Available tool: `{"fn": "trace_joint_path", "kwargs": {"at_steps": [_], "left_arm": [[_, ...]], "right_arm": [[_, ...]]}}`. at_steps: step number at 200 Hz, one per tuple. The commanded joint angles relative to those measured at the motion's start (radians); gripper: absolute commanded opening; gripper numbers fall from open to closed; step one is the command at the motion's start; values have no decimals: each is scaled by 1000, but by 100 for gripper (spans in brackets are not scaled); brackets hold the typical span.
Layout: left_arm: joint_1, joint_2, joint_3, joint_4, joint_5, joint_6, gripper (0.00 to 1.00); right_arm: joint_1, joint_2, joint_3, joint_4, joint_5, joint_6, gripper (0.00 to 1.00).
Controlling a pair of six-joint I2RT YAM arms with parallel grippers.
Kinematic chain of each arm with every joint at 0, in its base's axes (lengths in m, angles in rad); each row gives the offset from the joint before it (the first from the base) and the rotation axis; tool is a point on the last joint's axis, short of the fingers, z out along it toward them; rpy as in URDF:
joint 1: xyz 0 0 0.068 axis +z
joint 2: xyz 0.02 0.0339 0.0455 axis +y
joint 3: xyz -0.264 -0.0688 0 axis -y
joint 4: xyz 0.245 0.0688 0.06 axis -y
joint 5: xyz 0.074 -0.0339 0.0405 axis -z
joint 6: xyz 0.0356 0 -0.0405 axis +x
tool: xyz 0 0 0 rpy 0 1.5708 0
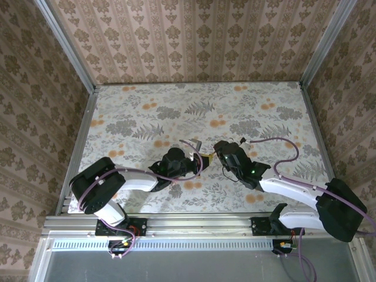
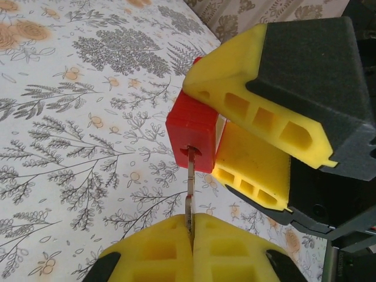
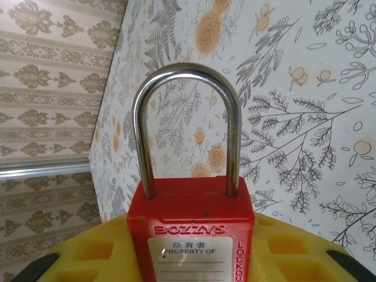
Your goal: Unlock with the key
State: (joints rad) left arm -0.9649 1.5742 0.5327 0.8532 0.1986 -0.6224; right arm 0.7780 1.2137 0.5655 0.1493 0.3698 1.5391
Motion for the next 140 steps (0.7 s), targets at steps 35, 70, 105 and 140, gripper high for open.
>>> {"fn": "trace_joint_path", "kwargs": {"at_steps": [35, 70, 105, 140], "left_arm": [[37, -145, 32, 374, 44, -17, 0], [34, -142, 45, 416, 67, -30, 0], [44, -170, 44, 388, 68, -16, 0], [45, -174, 39, 351, 53, -12, 0]], "right_arm": [[132, 26, 91, -153, -410, -103, 0], [135, 51, 116, -120, -426, -130, 0], [129, 26, 130, -198, -411, -173, 4], [124, -2, 105, -211, -408, -155, 6]]}}
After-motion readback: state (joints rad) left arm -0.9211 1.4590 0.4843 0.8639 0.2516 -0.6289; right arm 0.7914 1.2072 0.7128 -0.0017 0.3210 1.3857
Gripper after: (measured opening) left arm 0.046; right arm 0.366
